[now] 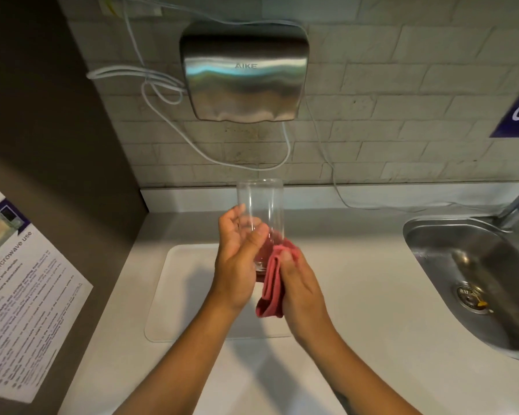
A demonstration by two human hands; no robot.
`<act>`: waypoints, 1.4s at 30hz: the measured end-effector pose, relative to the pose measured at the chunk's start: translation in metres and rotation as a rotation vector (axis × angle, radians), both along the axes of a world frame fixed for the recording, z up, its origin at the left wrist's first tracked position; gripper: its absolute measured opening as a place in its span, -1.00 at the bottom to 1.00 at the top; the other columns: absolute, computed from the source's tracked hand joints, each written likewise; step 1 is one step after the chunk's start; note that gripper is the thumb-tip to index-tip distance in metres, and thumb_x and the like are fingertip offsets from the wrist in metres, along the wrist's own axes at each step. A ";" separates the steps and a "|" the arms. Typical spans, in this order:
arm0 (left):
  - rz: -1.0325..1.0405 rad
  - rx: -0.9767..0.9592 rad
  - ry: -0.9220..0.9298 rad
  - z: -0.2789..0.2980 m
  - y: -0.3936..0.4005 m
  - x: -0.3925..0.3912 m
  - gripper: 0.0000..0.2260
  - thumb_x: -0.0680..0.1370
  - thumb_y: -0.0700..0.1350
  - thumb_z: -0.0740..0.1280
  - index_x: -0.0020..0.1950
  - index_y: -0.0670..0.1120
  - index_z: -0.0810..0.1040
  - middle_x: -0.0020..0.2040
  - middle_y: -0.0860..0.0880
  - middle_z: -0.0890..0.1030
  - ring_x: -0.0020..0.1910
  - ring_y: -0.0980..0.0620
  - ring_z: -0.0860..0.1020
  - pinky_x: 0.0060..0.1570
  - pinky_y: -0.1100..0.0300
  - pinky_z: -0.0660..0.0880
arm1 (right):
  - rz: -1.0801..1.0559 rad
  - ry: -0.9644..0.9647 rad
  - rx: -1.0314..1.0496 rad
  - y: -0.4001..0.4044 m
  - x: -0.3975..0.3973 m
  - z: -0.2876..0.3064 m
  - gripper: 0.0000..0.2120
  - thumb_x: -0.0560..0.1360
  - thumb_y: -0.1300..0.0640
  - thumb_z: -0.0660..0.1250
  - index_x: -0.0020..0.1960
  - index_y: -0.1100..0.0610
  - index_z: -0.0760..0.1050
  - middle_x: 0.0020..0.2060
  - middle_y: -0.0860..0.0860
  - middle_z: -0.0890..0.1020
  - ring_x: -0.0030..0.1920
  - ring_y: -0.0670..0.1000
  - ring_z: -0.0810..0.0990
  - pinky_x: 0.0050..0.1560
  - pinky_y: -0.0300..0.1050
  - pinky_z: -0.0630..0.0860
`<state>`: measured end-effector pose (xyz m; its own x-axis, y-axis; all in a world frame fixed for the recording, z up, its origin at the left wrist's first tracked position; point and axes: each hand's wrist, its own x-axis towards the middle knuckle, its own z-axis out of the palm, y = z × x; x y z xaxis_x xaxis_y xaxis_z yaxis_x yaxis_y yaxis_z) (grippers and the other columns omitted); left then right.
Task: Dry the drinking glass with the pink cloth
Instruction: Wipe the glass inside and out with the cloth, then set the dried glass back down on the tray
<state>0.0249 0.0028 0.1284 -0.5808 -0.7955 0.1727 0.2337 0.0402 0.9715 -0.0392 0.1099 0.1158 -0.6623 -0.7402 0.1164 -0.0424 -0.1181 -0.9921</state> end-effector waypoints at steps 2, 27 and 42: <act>0.060 -0.036 0.015 0.000 -0.010 -0.004 -0.57 0.60 0.06 0.35 0.45 0.06 0.38 0.31 -0.11 0.57 0.30 -0.09 0.61 0.30 0.05 0.58 | -0.020 0.049 0.065 0.005 0.006 -0.011 -0.67 0.72 -0.12 0.15 0.43 -0.21 0.51 0.19 -0.27 0.75 0.24 -0.17 0.74 0.23 -0.32 0.64; 0.059 -0.113 -0.507 -0.125 -0.057 -0.033 -0.38 0.36 -0.07 0.71 0.35 0.02 0.53 0.26 0.04 0.66 0.20 -0.04 0.65 0.00 0.24 0.52 | -0.153 -0.950 -0.031 0.049 -0.059 -0.079 -0.53 0.74 -0.06 0.21 0.42 0.26 0.63 0.42 0.37 0.62 0.47 0.35 0.58 0.62 0.31 0.39; 0.085 -0.226 -0.636 -0.180 -0.050 -0.052 -0.28 0.34 0.13 0.69 0.41 0.05 0.48 0.32 0.04 0.64 0.27 -0.09 0.62 0.21 -0.02 0.61 | -0.124 -0.987 -0.174 0.061 -0.082 -0.091 -0.64 0.57 0.10 0.43 0.30 0.23 0.71 0.17 0.23 0.78 0.03 0.20 0.84 -0.03 0.08 0.80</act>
<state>-0.0268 -0.0467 -0.0515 -0.5611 -0.8276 -0.0148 -0.3934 0.2509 0.8845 -0.1209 0.1706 0.0251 -0.5919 -0.6846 -0.4255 0.7667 -0.3153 -0.5593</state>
